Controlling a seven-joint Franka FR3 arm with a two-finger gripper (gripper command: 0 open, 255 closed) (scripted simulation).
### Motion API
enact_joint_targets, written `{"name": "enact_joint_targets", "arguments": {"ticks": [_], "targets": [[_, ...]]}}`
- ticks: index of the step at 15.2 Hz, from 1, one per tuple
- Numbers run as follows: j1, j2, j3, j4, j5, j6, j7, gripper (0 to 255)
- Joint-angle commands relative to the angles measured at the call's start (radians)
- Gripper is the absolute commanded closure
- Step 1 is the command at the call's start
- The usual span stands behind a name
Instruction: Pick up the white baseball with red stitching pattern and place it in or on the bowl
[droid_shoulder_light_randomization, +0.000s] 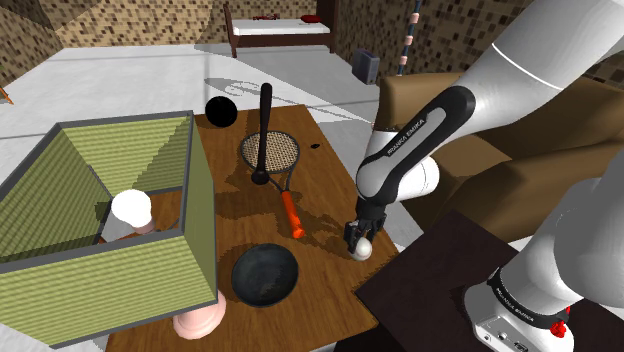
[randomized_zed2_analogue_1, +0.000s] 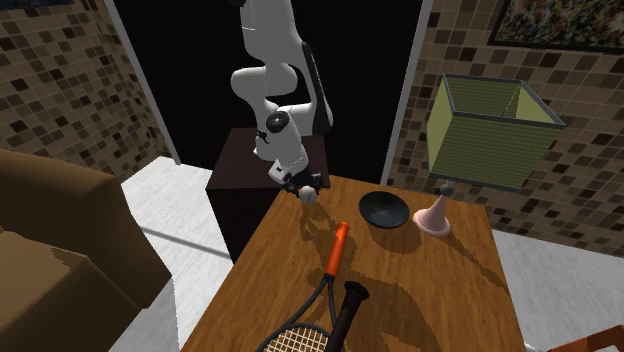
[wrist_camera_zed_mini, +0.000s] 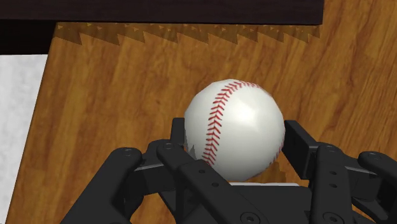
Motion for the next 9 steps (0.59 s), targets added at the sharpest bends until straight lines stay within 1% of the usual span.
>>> {"name": "enact_joint_targets", "arguments": {"ticks": [1,3,9], "targets": [[-0.001,0.002,-0.001,-0.002,0.0,0.001,0.0,255],[-0.001,0.001,-0.001,-0.001,-0.002,-0.001,0.002,255],[-0.007,-0.108,-0.01,-0.013,-0.065,-0.094,0.066,255]]}}
